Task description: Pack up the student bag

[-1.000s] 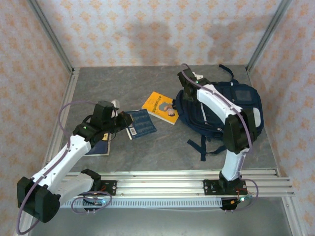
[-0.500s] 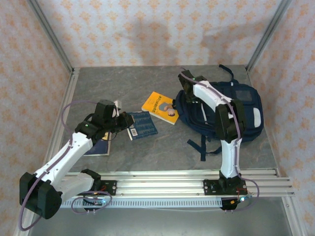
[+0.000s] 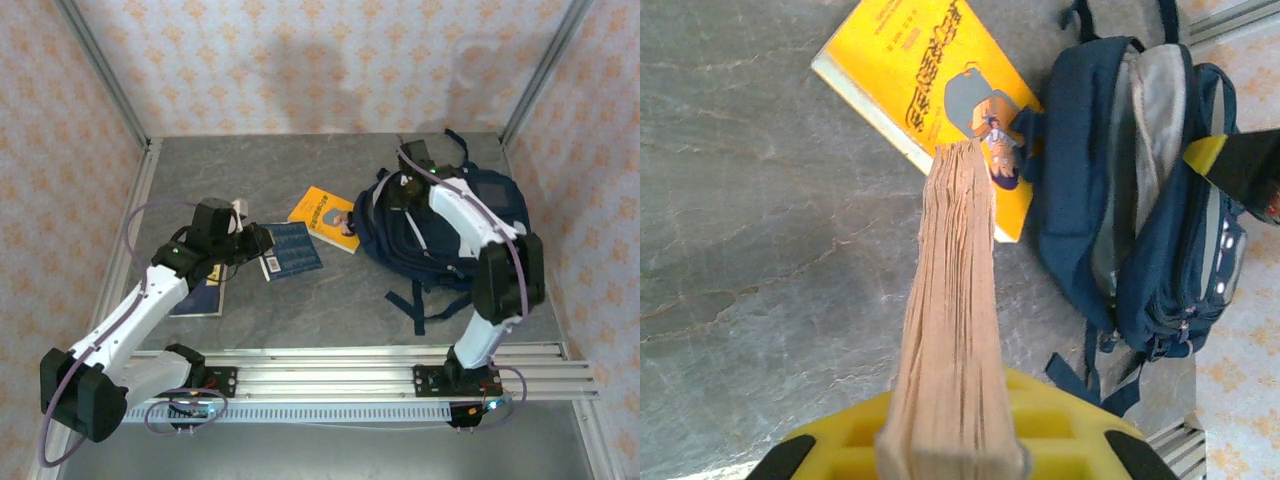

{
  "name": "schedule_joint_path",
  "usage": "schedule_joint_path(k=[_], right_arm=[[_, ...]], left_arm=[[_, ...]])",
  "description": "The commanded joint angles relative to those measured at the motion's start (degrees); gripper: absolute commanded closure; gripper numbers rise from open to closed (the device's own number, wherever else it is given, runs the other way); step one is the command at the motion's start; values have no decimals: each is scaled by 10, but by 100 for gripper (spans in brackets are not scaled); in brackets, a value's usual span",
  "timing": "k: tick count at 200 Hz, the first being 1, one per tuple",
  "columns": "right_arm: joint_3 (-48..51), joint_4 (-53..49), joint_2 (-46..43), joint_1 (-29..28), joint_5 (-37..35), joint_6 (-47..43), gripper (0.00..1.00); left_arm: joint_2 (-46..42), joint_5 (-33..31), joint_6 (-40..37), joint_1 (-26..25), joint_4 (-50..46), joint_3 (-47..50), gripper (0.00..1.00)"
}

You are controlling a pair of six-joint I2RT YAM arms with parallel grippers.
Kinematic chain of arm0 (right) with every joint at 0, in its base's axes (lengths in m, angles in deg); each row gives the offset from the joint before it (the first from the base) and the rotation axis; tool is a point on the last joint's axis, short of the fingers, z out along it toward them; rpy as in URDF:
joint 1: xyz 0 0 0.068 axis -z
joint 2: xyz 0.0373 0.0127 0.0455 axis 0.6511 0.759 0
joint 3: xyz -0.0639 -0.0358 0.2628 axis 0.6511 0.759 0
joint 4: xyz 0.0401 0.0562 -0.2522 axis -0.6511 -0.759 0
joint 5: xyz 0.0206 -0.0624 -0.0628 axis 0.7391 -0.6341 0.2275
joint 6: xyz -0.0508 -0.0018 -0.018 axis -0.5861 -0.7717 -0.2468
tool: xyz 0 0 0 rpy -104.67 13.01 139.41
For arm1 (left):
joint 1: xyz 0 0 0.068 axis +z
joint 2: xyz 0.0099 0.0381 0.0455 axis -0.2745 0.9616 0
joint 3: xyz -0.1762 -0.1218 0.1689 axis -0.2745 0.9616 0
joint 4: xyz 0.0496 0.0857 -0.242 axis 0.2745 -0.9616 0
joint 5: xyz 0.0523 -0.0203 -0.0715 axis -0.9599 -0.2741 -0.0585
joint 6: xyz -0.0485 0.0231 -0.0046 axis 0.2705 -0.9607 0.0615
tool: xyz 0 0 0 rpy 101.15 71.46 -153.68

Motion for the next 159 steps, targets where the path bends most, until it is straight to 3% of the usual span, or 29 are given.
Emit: schedule_joint_path(k=[1, 45, 76, 110, 159], right_arm=[[25, 55, -75, -7, 95, -61, 100], [60, 56, -144, 1, 247, -117, 100], [82, 83, -183, 54, 412, -102, 100], [129, 199, -216, 106, 570, -8, 100], [147, 338, -206, 135, 695, 133, 100]], left_arm=[[-8, 2, -23, 6, -9, -38, 100], [-5, 32, -26, 8, -4, -74, 100], [16, 56, -21, 8, 20, -96, 100], [53, 105, 19, 7, 78, -100, 100], [89, 125, 44, -15, 136, -108, 100]])
